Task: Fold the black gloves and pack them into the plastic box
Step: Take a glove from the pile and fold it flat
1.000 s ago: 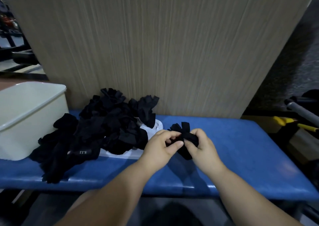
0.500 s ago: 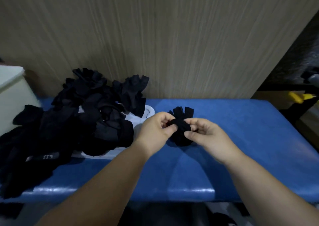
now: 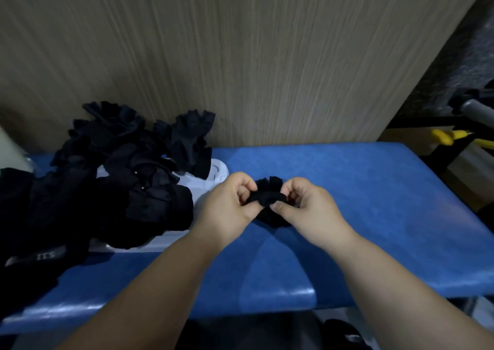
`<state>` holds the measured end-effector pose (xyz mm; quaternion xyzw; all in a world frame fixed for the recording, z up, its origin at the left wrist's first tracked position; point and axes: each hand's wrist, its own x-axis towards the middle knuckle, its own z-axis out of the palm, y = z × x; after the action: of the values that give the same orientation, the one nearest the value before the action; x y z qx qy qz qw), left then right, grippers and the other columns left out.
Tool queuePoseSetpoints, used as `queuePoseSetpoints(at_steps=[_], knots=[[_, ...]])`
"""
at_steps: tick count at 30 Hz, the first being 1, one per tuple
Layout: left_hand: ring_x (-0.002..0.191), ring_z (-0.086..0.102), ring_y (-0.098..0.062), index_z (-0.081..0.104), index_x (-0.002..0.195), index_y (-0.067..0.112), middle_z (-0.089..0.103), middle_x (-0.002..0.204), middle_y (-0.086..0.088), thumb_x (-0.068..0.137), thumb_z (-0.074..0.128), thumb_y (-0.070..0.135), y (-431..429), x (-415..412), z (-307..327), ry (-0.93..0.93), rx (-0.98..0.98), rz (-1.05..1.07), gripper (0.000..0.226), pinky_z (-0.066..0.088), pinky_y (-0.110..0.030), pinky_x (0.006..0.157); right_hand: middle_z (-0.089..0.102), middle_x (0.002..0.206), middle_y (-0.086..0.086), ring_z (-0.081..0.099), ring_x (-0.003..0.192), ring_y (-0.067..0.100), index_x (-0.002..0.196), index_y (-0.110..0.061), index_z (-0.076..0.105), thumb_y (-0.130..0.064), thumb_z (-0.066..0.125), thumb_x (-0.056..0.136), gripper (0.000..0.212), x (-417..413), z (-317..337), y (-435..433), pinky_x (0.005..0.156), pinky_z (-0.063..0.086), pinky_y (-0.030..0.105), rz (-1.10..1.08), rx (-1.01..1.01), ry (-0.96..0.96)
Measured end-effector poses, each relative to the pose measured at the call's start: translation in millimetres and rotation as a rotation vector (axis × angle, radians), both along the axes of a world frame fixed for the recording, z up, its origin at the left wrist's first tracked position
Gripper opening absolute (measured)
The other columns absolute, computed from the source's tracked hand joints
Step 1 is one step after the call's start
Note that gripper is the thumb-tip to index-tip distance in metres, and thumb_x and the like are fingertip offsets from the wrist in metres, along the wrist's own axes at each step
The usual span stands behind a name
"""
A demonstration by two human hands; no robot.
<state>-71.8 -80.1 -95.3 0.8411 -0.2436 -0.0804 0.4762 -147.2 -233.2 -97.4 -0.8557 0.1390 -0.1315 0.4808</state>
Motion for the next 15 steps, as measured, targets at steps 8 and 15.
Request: queuePoseSetpoints(at_steps=[8,15], knots=[[0.084,0.064,-0.007,0.065,0.089,0.027,0.068,0.089,0.01,0.076,0.068,0.044,7,-3,9,0.226,-0.061,-0.119,0.022,0.053,-0.029,0.087,0.054,0.062,-0.005,0.042,0.05,0.004,0.076,-0.023,0.045,-0.019,0.068,0.084,0.024,-2,-2,-1,0.05,0.036,0.02,0.019,-0.109,-0.034],[0.06,0.048,-0.004,0.059,0.078,0.013,0.056,0.066,0.005,0.083,0.072,0.022,-4,3,5,0.128,-0.162,-0.066,0.016,0.042,-0.02,0.06,0.051,0.06,-0.013,0.043,0.052,0.005,0.075,-0.027,0.042,-0.025,0.069,0.082,0.027,4,-3,-5,0.05,0.035,0.02,-0.024,-0.116,-0.081]])
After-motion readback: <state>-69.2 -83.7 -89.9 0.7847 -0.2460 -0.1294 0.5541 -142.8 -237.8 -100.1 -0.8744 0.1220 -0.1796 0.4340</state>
